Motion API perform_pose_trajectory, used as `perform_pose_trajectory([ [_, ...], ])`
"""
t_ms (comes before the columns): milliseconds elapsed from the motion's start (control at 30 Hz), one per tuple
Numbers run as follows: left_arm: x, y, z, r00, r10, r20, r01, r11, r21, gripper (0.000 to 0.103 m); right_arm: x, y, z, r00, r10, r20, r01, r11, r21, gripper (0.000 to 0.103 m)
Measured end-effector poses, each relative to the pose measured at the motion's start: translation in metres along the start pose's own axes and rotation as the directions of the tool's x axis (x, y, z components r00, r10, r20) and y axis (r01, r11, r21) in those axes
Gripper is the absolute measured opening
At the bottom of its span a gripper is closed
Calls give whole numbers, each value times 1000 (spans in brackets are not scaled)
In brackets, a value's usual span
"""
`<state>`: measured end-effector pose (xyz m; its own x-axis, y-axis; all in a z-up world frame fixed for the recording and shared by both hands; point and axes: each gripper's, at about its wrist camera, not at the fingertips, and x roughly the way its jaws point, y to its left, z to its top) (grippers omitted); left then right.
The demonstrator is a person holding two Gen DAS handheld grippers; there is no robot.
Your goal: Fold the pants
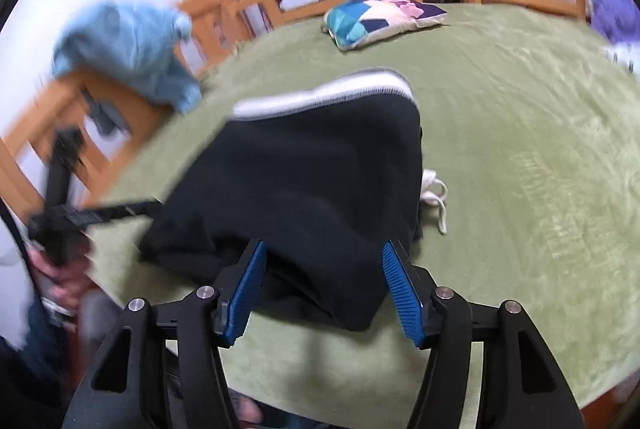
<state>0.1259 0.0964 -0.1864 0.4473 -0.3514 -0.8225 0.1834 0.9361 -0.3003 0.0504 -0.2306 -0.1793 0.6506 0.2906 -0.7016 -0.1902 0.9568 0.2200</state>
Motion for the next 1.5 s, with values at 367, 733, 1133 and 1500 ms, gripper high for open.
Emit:
perform_pose_trajectory([
  [367, -16, -1, -19, 995, 5, 96, -3, 1000, -22, 65, -25, -17, -15, 974, -117, 193, 108, 993, 57, 16],
  [733, 0, -5, -40, 998, 47, 31, -48, 998, 31, 65, -11, -34, -62, 984, -168, 64, 169, 985, -12, 54],
  [1133, -12, -13, -73, 996, 44, 78, -53, 991, 125, 68, 27, -22, -63, 987, -148, 56, 144, 987, 70, 57],
  [1500, -22, 0, -63, 982, 64, 176, -76, 995, 65, 66, 18, -30, -60, 989, -113, 96, 100, 987, 127, 57],
])
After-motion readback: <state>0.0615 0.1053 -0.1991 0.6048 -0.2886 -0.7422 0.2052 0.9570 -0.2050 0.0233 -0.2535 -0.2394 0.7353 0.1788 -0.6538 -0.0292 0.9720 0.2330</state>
